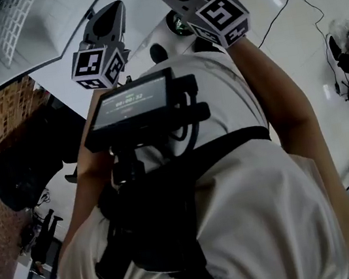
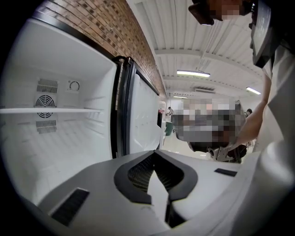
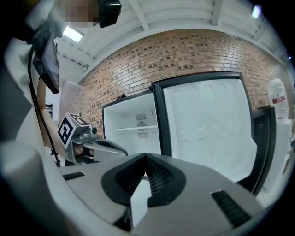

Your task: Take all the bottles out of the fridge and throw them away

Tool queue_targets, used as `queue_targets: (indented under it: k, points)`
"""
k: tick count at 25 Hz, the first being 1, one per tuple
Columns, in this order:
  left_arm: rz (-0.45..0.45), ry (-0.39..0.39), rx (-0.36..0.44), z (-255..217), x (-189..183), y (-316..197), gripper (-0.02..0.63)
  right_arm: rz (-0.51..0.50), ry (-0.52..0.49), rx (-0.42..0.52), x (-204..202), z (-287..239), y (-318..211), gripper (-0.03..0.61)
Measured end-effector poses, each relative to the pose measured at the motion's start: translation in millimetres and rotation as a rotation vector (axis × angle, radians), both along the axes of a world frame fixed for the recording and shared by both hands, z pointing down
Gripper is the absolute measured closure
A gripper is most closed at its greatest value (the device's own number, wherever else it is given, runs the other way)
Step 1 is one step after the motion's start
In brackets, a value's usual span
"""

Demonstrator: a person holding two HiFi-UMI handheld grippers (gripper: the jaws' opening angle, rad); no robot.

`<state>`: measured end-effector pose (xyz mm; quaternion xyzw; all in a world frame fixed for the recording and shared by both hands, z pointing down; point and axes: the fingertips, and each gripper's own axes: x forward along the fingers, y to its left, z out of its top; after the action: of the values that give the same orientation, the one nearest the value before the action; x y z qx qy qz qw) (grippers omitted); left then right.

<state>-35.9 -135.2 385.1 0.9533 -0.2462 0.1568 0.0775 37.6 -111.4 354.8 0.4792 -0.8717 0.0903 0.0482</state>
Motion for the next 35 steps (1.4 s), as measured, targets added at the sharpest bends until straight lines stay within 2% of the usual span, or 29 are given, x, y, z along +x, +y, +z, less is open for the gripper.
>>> queue_targets:
  k: [4,7,13,21,28,35]
  points:
    - [-0.059,0.056,0.042,-23,-12,-5,0.611,-0.069,-0.027,0.051,-16,-23,-13,0.575]
    - [-0.087,0.096,0.042,-42,-13,0,0.611,-0.106,-0.042,0.068,-24,-31,-20,0.575]
    - [-0.141,0.131,0.062,-55,-27,-6,0.611,-0.171,-0.075,0.086,-41,-47,-30,0.575]
    - [-0.262,0.152,0.097,-52,-84,-30,0.611,-0.282,-0.082,0.085,-89,-53,-53,0.575]
    - [-0.376,0.170,0.112,-48,-152,-16,0.611,-0.404,-0.070,0.101,-163,-49,-48,0.575]
    - [-0.475,0.167,0.091,-42,-174,-6,0.611,-0.498,-0.064,0.087,-186,-45,-46,0.575]
